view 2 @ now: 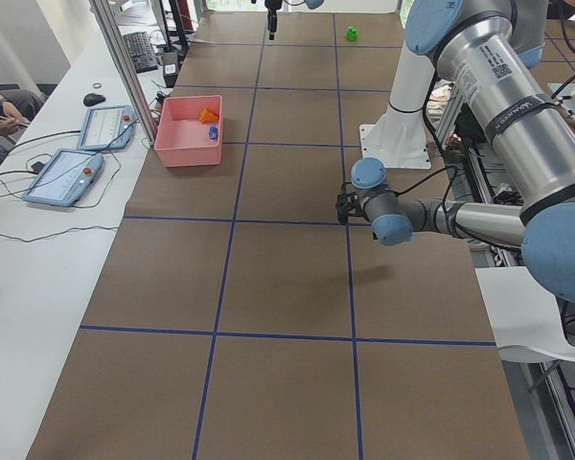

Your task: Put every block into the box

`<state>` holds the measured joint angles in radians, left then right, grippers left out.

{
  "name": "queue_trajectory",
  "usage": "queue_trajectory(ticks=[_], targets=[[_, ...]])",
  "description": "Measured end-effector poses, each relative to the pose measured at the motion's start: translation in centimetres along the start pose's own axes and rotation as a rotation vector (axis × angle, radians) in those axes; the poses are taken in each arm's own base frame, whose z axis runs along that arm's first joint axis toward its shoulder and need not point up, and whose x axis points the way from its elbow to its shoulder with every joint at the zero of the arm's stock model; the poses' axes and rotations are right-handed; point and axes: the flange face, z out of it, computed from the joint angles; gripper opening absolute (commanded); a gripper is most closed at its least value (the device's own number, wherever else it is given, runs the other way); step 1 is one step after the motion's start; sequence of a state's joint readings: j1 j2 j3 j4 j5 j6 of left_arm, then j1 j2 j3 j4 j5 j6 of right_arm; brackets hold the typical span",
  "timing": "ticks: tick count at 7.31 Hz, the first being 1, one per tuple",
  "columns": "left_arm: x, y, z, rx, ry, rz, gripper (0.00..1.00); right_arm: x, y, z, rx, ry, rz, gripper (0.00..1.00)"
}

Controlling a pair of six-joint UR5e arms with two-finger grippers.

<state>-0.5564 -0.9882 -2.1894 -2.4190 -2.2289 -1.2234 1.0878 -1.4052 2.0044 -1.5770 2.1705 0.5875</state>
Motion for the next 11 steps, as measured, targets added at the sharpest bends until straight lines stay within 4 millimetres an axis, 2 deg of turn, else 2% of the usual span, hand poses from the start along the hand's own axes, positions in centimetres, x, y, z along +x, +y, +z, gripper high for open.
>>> queue_trajectory(ticks=[2, 4, 6, 8, 11], targets=[[2.6, -5.1, -4.2, 0.195, 0.102, -0.011, 0.00, 0.2, 0.0, 0.1, 0.000, 0.004, 0.003, 0.99], [5.2, -9.8, -7.6, 0.333, 0.158, -0.011, 0.00, 0.6, 0.3, 0.3, -0.005, 0.009, 0.008, 0.99], [9.9, -14.8, -9.8, 0.426, 0.161, -0.024, 0.00, 1.6, 1.0, 0.7, -0.019, 0.016, 0.012, 0.99], [17.2, -20.2, -12.2, 0.503, 0.127, -0.056, 0.00, 2.7, 1.7, 0.8, -0.030, 0.020, 0.014, 0.99], [31.0, -31.1, -14.2, 0.545, 0.072, -0.151, 0.00, 4.0, 2.5, 0.7, -0.035, 0.028, 0.002, 0.99]])
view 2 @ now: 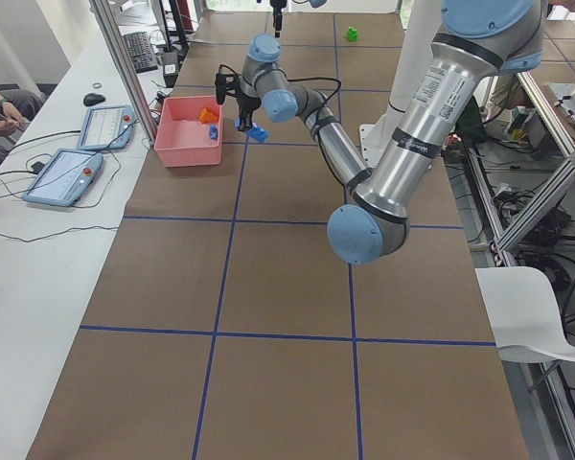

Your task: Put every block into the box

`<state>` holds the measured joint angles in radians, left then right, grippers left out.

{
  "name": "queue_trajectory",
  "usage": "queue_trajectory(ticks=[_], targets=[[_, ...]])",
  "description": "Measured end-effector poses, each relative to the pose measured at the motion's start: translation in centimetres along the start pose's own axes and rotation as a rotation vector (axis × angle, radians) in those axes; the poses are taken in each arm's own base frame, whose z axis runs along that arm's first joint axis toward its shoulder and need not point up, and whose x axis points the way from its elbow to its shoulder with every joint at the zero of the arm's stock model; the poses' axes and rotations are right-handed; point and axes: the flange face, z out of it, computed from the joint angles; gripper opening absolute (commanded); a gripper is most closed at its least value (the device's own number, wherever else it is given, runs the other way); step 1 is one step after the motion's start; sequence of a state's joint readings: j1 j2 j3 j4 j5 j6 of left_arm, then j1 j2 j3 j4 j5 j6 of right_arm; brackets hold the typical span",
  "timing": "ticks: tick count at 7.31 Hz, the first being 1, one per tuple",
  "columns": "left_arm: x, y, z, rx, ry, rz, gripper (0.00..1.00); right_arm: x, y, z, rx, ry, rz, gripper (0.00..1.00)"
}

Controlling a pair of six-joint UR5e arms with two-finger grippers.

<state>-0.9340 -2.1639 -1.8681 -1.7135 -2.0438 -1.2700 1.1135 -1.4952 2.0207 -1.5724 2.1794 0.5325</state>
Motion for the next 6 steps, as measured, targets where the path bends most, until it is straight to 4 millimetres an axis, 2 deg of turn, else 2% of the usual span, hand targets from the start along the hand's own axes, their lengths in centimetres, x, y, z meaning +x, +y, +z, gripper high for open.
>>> queue_trajectory(ticks=[2, 3, 4, 6], targets=[[10.4, -5.9, 4.9, 0.025, -0.057, -0.112, 0.00, 0.3, 0.0, 0.1, -0.002, 0.002, -0.012, 0.99], [14.2, -8.5, 7.6, 0.028, -0.107, -0.159, 0.00, 0.2, 0.0, 0.1, -0.002, 0.002, -0.015, 0.99], [16.0, -10.4, 10.0, 0.037, -0.159, -0.195, 0.00, 0.2, 0.0, 0.1, -0.002, 0.001, -0.017, 0.99], [15.2, -12.3, 15.0, 0.069, -0.216, -0.224, 0.04, 0.2, -0.1, 0.1, -0.003, 0.000, -0.019, 0.99]])
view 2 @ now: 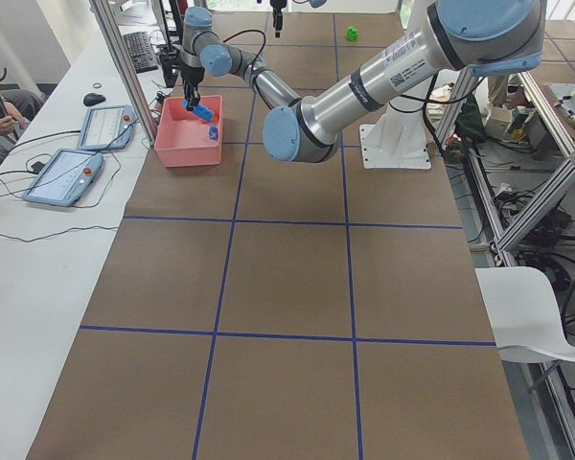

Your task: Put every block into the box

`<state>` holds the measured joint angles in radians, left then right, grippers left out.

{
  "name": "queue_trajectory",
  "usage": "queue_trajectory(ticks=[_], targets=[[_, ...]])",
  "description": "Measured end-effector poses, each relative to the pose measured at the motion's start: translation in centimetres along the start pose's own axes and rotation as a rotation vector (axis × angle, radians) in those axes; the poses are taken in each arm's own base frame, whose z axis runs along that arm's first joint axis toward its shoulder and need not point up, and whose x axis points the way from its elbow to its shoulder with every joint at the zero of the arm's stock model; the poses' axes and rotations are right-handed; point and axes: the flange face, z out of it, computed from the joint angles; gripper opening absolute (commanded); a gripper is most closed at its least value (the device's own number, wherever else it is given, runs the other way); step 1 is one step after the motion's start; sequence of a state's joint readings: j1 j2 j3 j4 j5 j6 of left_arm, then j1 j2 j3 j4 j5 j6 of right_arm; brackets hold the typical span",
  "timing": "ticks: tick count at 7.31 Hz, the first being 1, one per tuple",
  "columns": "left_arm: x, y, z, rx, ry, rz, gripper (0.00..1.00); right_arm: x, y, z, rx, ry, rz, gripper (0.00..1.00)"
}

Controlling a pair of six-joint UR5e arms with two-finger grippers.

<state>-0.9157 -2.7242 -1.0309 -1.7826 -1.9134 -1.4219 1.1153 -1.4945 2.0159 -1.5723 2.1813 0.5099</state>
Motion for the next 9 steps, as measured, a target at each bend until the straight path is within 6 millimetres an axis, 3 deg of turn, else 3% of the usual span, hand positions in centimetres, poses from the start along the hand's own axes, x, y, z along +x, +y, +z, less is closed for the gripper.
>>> queue_trajectory(ticks=[1, 2, 3, 4, 7, 9], targets=[[-0.2, -0.2, 2.2, 0.003, -0.008, -0.001, 0.19, 0.0, 0.0, 0.0, 0.000, 0.000, 0.000, 0.99], [-0.1, 0.3, 3.4, 0.000, -0.010, -0.001, 0.61, 0.0, 0.0, -0.1, 0.001, -0.001, -0.001, 0.99], [0.5, 1.5, 4.0, -0.010, -0.007, -0.004, 0.87, 0.0, 0.0, -0.1, 0.001, 0.000, -0.001, 0.99], [1.3, 2.8, 4.1, -0.021, -0.001, -0.007, 1.00, 0.0, 0.0, 0.0, 0.001, 0.000, 0.000, 0.99], [2.5, 4.8, 3.8, -0.046, 0.013, 0.012, 1.00, 0.5, -0.1, 0.0, -0.002, 0.005, -0.017, 0.99], [1.8, 5.8, 2.3, -0.118, 0.006, 0.100, 1.00, 2.6, 0.6, -0.3, -0.005, 0.019, -0.035, 0.99]])
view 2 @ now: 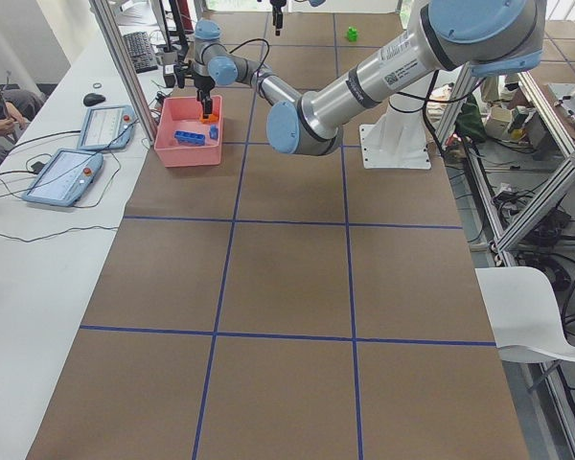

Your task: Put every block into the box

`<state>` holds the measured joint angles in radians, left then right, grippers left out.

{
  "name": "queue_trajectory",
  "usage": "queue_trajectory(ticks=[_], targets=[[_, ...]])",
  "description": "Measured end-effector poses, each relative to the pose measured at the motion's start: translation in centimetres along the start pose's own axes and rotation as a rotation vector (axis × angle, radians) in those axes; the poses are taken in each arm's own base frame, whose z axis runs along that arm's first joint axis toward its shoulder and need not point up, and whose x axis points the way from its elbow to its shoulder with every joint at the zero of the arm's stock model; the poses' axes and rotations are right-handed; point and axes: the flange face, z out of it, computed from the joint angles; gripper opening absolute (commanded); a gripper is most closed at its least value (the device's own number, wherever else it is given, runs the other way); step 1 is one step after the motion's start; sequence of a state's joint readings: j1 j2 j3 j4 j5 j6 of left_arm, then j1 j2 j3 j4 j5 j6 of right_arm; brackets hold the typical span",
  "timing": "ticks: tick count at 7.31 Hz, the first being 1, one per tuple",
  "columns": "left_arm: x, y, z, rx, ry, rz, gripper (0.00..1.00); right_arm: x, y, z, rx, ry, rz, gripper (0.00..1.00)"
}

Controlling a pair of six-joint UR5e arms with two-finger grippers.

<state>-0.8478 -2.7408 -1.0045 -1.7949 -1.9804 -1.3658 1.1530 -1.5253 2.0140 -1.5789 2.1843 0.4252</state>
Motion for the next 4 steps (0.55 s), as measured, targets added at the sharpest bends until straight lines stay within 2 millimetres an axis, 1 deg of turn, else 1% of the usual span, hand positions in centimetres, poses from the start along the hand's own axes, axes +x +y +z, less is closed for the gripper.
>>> queue_trajectory(ticks=[1, 2, 3, 4], targets=[[-2.6, 0.9, -0.7, -0.031, -0.037, 0.077, 1.00, 2.3, 1.1, -0.3, -0.008, 0.005, -0.012, 0.99], [-6.6, 2.2, -1.4, -0.058, -0.081, 0.176, 1.00, 5.2, 2.7, -0.6, -0.020, 0.003, -0.021, 0.99], [-12.3, 3.9, -2.2, -0.086, -0.122, 0.295, 1.00, 8.1, 4.8, -0.8, -0.037, 0.001, -0.037, 0.99], [-18.6, 5.5, -3.0, -0.110, -0.145, 0.416, 1.00, 10.5, 7.2, -0.6, -0.059, 0.003, -0.059, 0.99]])
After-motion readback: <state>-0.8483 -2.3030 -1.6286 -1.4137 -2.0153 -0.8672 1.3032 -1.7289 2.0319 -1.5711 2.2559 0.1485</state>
